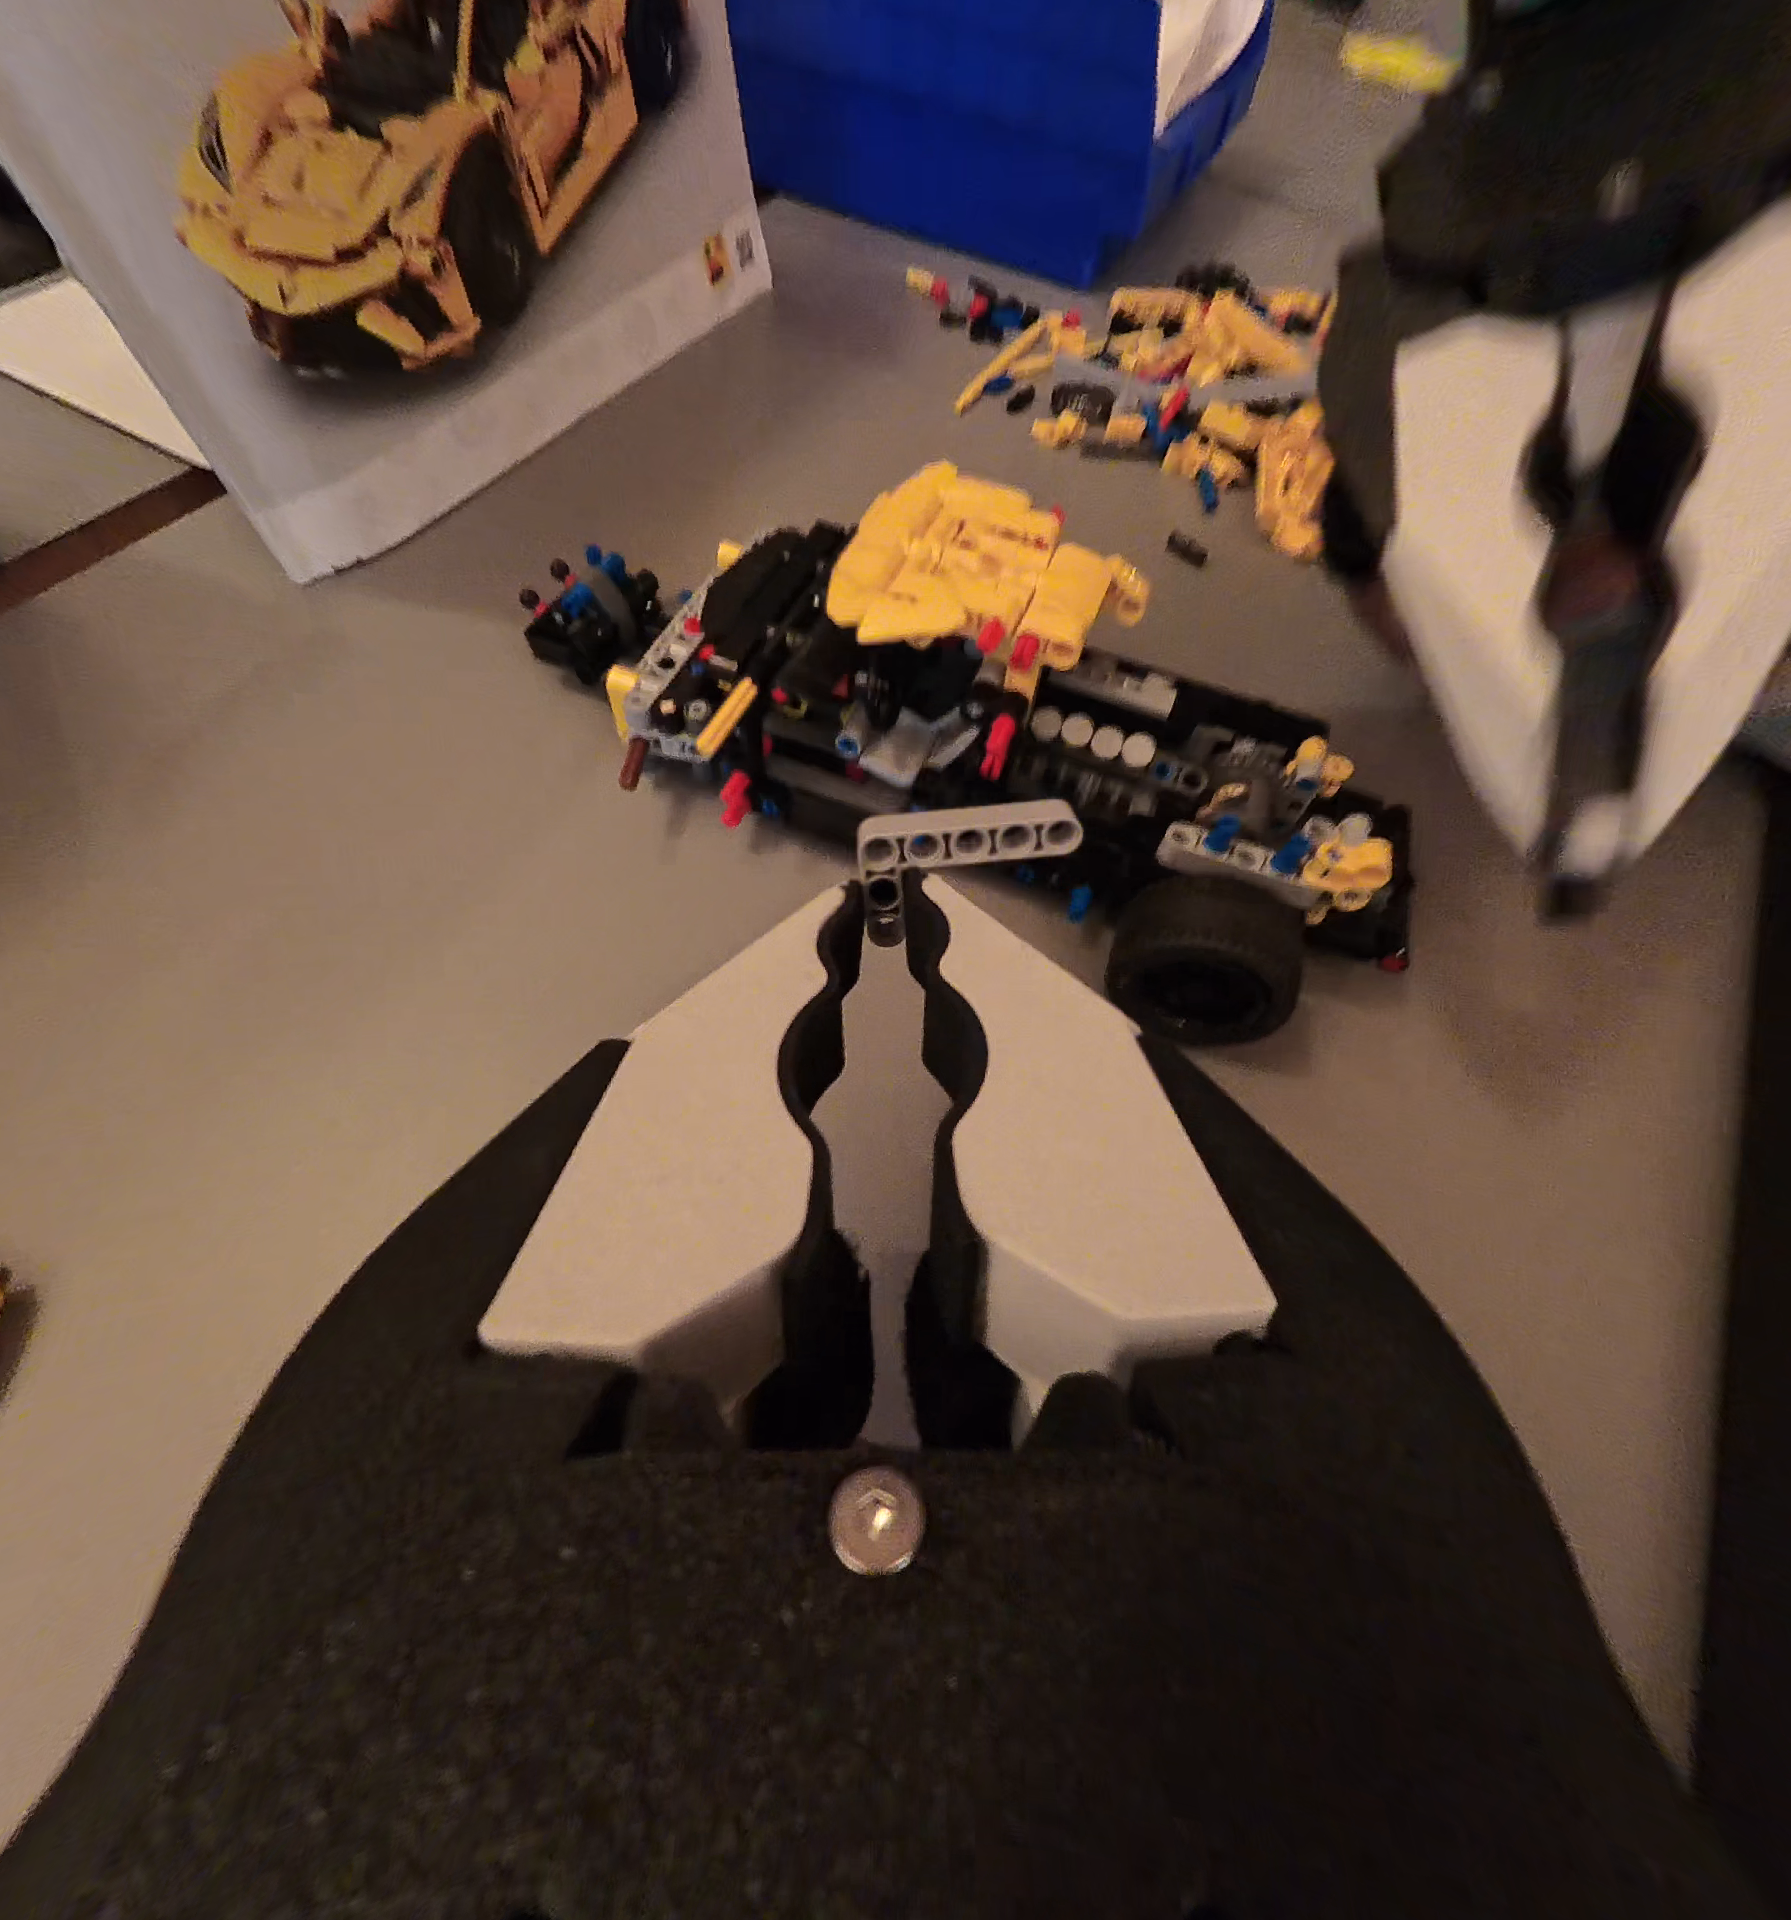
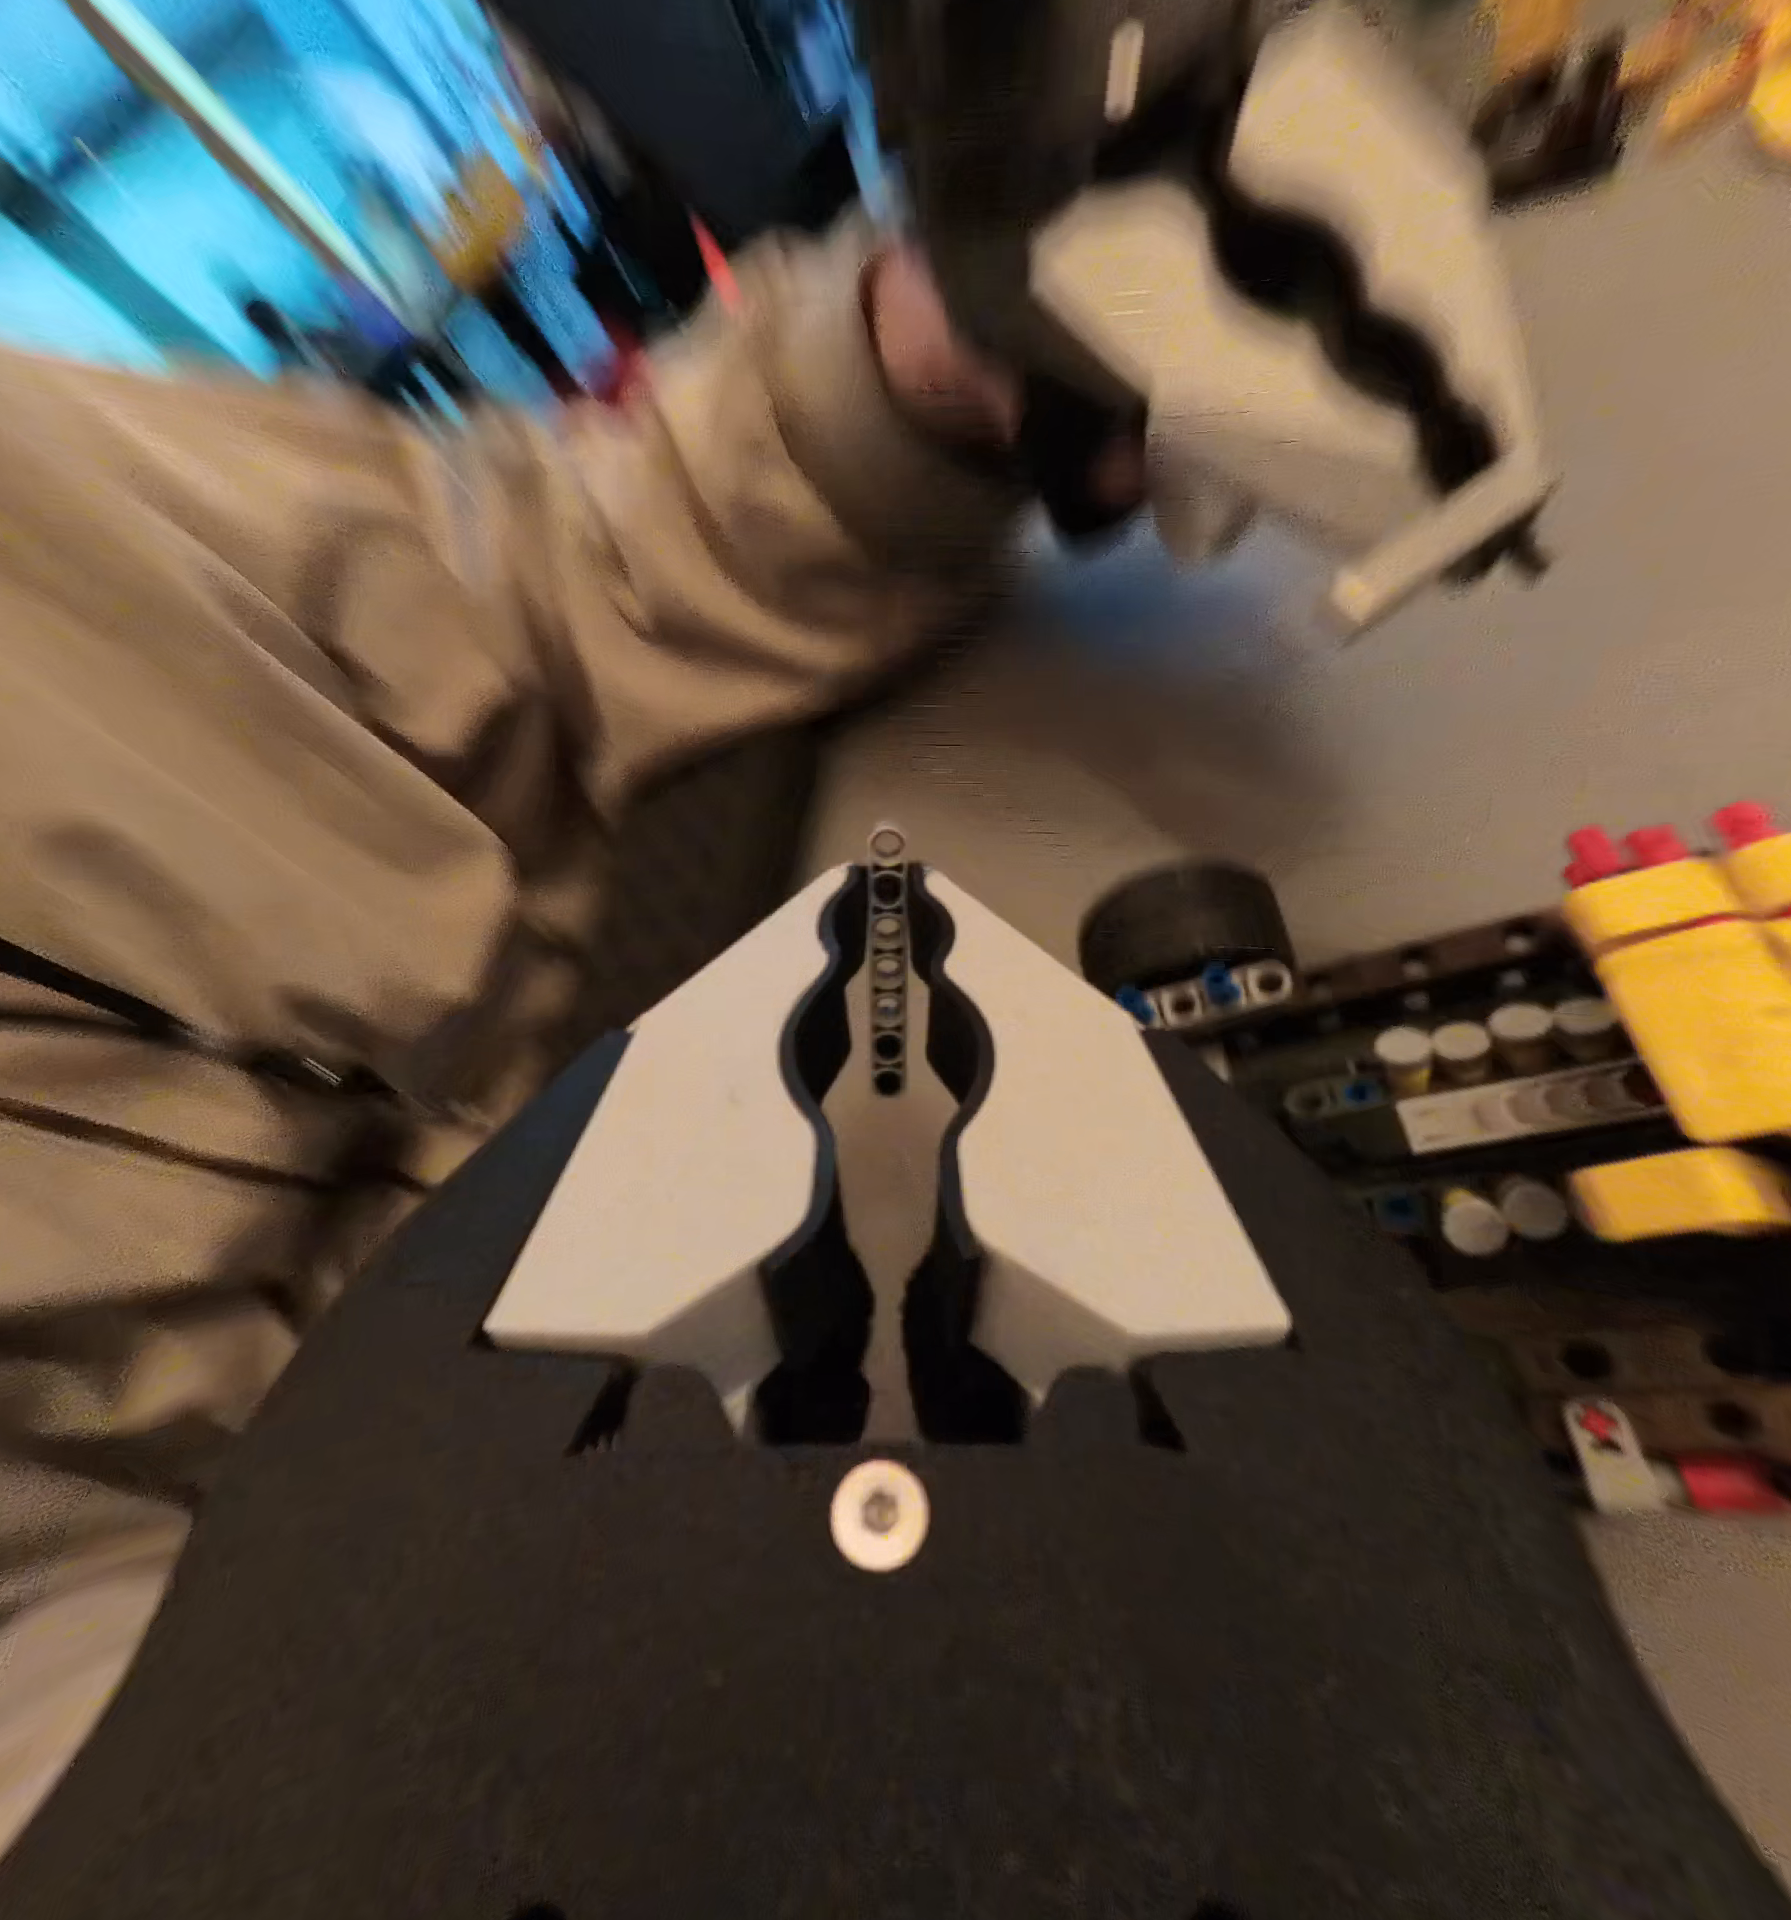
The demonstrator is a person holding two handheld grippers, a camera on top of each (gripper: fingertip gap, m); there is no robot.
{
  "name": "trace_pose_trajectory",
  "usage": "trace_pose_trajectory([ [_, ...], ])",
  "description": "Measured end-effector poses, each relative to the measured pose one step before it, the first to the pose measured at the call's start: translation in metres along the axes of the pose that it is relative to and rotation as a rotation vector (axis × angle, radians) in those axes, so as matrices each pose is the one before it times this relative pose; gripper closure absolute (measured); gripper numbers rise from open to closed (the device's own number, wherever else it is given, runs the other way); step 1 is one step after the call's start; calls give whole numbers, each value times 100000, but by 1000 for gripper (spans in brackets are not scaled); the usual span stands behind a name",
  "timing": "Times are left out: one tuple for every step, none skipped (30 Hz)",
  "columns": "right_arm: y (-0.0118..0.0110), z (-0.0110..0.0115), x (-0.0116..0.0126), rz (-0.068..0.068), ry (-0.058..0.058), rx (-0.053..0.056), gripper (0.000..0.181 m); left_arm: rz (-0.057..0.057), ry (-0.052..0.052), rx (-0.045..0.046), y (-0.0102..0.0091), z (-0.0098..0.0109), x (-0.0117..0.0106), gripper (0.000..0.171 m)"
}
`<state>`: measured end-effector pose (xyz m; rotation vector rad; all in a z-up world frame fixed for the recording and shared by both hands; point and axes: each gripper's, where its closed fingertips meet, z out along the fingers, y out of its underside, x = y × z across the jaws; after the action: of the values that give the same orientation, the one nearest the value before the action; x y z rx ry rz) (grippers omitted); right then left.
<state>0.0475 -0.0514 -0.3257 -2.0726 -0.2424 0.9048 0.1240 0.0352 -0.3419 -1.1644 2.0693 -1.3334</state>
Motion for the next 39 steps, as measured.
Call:
trace_pose_trajectory([
  [1862,920,343,-5818,6332,-12562,175,-3160,4031,4911,-779,-208,447,165],
  [1277,891,-308,-3730,1599,-8854,175,-4545,7271,6457,-1035,-259,912,165],
  [645,729,-163,-2095,1871,-5345,175,-5649,9372,7670,-1209,-276,1225,165],
  [210,508,138,-1864,3225,-2862,175,-6570,10010,8811,-1377,-278,1294,166],
  [37,327,117,-1374,2158,-1428,175,-6659,9961,9202,-1369,-240,1269,165],
  [39,235,196,-1064,1590,-981,175,-5491,9085,7890,-1144,-180,1157,166],
  [90,165,399,-466,2186,-549,175,-3751,6484,5759,-815,-115,829,165],
  [100,124,54,-411,-333,-56,175,-1950,3697,3685,-485,-50,472,165],
  [-8,-18,10,8,-706,810,175,-878,2015,1250,-140,13,259,165],
  [-448,-321,-89,-34,-1355,3366,169,-182,978,-821,153,79,141,165],
  [-1236,-762,-143,-99,-1634,8071,161,757,202,-1758,298,140,83,165],
  [-1726,-1099,31,-73,-250,10579,159,1137,9,-1682,301,175,86,165],
  [-2017,-1264,75,-467,319,11749,157,725,204,-1159,231,180,96,165],
  [-2156,-1257,437,-738,2923,12602,151,210,228,-1009,240,169,59,165],
  [-2072,-1134,674,-1753,4799,12382,144,-156,307,-926,246,166,33,166],
  [-1550,-907,622,-1839,4452,9366,145,-239,629,-642,217,160,75,165],
  [-889,-543,552,-358,3701,5257,149,-270,958,-449,180,176,127,165],
  [-326,-260,420,-1793,2823,1846,154,-469,870,50,92,161,96,165],
  [-68,-50,224,-5103,2644,430,156,-648,575,-350,136,159,35,165],
  [66,37,143,-6990,3277,-425,158,-429,180,-1133,240,140,-40,166],
  [-10,35,-145,-6775,2291,-469,161,-189,521,-956,195,138,26,165],
  [-219,5,-139,-5404,2478,1049,161,-615,670,-110,67,106,59,166],
  [-213,-16,37,-4304,3481,1603,162,-698,659,-500,136,112,35,166],
  [-86,-25,-255,-4621,1215,901,165,-422,516,-1086,226,99,39,166],
  [37,-55,-205,-3603,1536,133,170,-451,907,-1249,252,125,109,166],
  [49,-19,-113,-4256,1632,173,173,-599,1668,-802,181,120,246,166],
  [-13,-9,-197,-3521,720,158,173,-801,1992,-334,109,101,295,166],
  [-123,-39,-289,-999,-994,207,174,-713,1427,-479,101,43,179,166],
  [-65,-30,-365,-105,-2204,-171,174,-930,1841,-111,39,-16,248,166],
  [-33,-48,-206,-867,-878,-327,172,-1208,1746,-241,42,-17,229,165],
  [36,-51,-263,-1116,-1037,-874,169,-1314,1579,750,-87,-36,189,165],
  [41,-10,-380,-1110,-1700,-842,168,-1908,2007,332,-57,-52,228,165],
  [-3,26,-157,-1598,-7,-598,168,-1664,1170,-702,82,-62,118,165],
  [-83,54,-124,-2256,580,-296,168,-893,-214,-1369,221,-45,-90,165],
  [5,113,-22,-2121,1228,-949,169,-537,-739,-2127,345,8,-169,166],
  [88,144,-150,-2103,361,-1360,169,-374,273,-1481,285,53,11,166],
  [183,178,-291,-1325,-611,-1547,169,-707,1297,-963,199,94,161,166],
  [331,186,-241,-1178,-605,-2256,169,-478,724,-443,116,60,74,165],
  [66,19,-33,-824,641,-452,171,-697,134,-196,82,-33,-59,165],
])
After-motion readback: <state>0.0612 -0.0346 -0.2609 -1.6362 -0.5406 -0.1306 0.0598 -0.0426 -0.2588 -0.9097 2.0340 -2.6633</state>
